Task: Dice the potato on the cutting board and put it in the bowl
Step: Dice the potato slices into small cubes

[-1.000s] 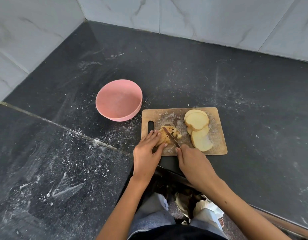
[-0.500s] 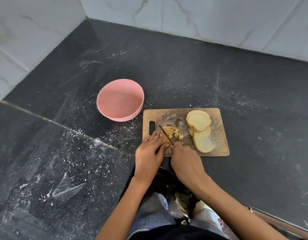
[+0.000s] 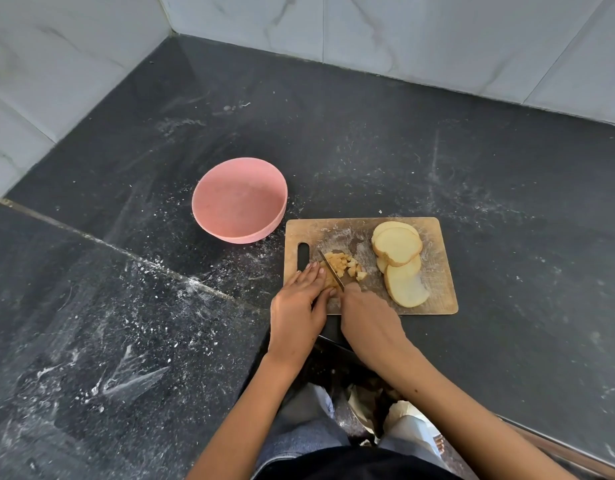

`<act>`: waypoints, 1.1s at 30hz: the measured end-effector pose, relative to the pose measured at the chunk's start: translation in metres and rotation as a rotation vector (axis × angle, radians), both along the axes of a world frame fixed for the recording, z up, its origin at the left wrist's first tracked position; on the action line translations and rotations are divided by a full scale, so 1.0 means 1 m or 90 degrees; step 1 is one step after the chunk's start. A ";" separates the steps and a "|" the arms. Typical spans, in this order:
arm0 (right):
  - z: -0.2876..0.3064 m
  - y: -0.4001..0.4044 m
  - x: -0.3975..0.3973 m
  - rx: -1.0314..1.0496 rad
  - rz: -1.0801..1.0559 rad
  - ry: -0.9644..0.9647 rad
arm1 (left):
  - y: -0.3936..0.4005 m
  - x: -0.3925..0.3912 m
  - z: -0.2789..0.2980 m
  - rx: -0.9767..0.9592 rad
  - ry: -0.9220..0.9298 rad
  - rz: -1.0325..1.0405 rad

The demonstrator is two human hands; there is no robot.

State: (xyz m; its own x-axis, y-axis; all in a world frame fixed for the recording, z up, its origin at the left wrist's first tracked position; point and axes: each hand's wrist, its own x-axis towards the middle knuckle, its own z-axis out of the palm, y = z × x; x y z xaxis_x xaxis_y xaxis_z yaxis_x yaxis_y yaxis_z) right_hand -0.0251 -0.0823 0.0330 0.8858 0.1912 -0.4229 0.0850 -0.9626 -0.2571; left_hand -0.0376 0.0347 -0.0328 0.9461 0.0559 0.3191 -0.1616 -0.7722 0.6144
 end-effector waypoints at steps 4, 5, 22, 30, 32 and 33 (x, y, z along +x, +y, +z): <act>-0.002 -0.009 -0.002 0.024 0.002 0.022 | -0.002 0.000 0.002 0.021 0.003 -0.002; -0.001 -0.009 0.001 0.037 -0.002 0.026 | -0.002 0.000 0.003 0.023 0.006 -0.003; -0.006 0.000 -0.005 0.009 -0.020 -0.022 | -0.003 0.001 0.003 0.001 0.007 0.007; -0.006 -0.027 -0.038 -0.003 -0.017 0.051 | -0.006 -0.003 0.003 -0.046 0.022 0.037; -0.005 -0.035 -0.049 -0.013 -0.015 0.057 | -0.005 -0.003 0.002 -0.042 0.021 0.036; -0.004 -0.038 -0.051 -0.011 -0.016 0.058 | -0.004 -0.003 0.001 -0.039 0.019 0.034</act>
State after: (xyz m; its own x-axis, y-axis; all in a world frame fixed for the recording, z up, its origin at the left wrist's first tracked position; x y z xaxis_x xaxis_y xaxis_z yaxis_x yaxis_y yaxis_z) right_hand -0.0765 -0.1205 0.0292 0.8480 0.1617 -0.5048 0.0383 -0.9686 -0.2458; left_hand -0.0402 0.0310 -0.0317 0.9501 0.1259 0.2853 -0.1016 -0.7400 0.6649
